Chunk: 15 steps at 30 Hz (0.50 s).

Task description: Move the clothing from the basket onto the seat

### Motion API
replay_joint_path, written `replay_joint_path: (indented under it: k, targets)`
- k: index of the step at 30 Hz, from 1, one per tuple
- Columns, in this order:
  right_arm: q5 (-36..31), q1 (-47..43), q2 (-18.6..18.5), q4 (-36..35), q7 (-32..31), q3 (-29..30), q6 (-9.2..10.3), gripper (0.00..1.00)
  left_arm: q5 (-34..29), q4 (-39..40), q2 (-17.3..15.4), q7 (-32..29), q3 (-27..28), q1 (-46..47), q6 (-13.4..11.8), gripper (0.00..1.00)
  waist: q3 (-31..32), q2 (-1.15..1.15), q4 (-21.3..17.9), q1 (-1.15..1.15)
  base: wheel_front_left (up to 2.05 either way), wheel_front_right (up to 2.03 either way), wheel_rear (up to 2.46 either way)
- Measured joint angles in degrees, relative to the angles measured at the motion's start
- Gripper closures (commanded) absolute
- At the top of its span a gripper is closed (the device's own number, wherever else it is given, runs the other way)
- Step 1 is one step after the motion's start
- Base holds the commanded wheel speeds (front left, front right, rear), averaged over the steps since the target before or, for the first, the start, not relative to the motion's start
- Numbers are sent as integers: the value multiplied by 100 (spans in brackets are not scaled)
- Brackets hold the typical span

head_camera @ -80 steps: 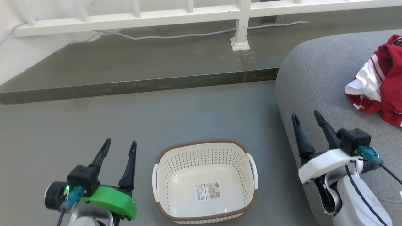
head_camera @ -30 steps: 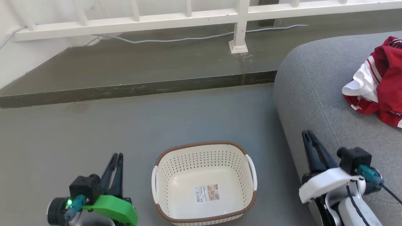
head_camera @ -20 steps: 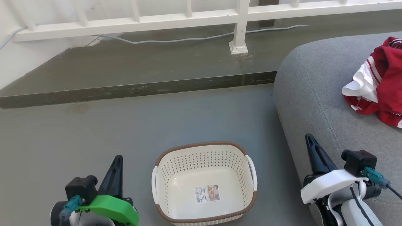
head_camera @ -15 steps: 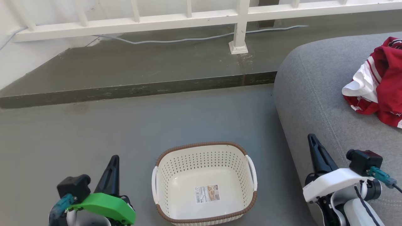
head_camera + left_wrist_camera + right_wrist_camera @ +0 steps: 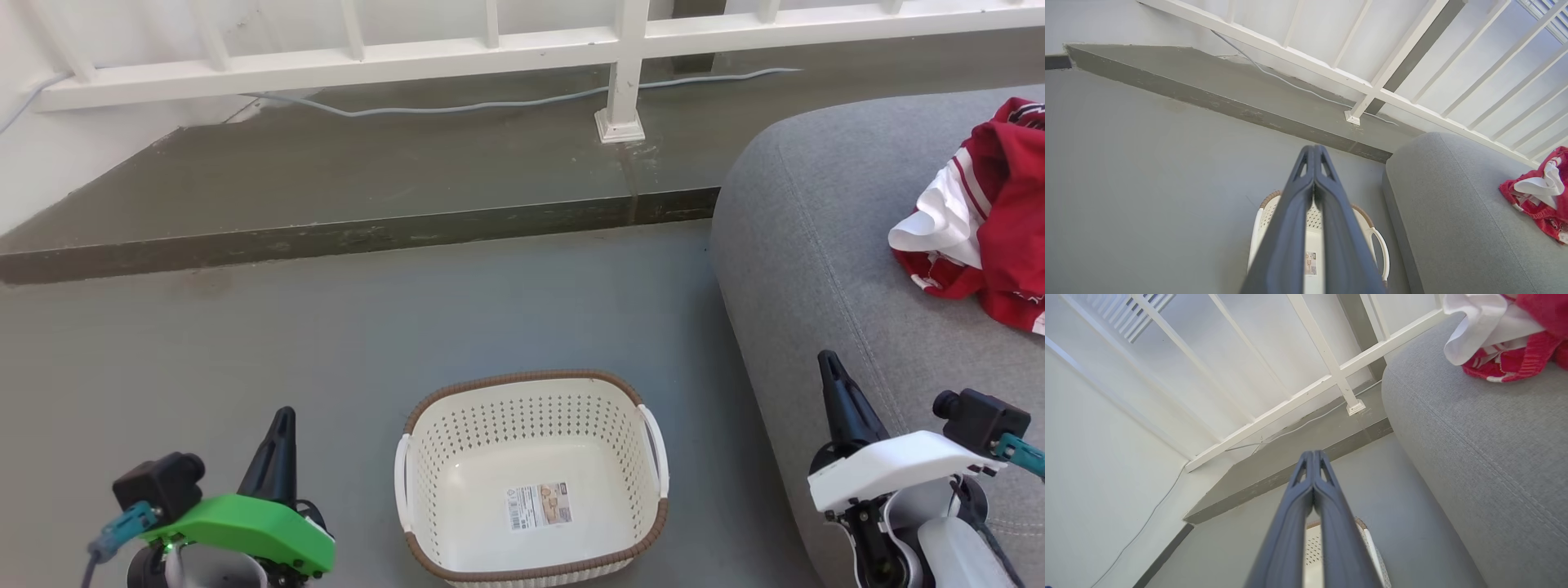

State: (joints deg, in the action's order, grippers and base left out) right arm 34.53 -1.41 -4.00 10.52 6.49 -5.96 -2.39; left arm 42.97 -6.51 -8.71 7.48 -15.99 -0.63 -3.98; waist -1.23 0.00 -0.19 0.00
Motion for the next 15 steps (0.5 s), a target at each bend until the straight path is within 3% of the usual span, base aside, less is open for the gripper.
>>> replay_joint_path:
  k: [15]
  targets:
    - [1174,94,22,105,-260,240,-63,100,1058,-111,53,-229,333,2,201,100,20,0,3,0,0,0,0]
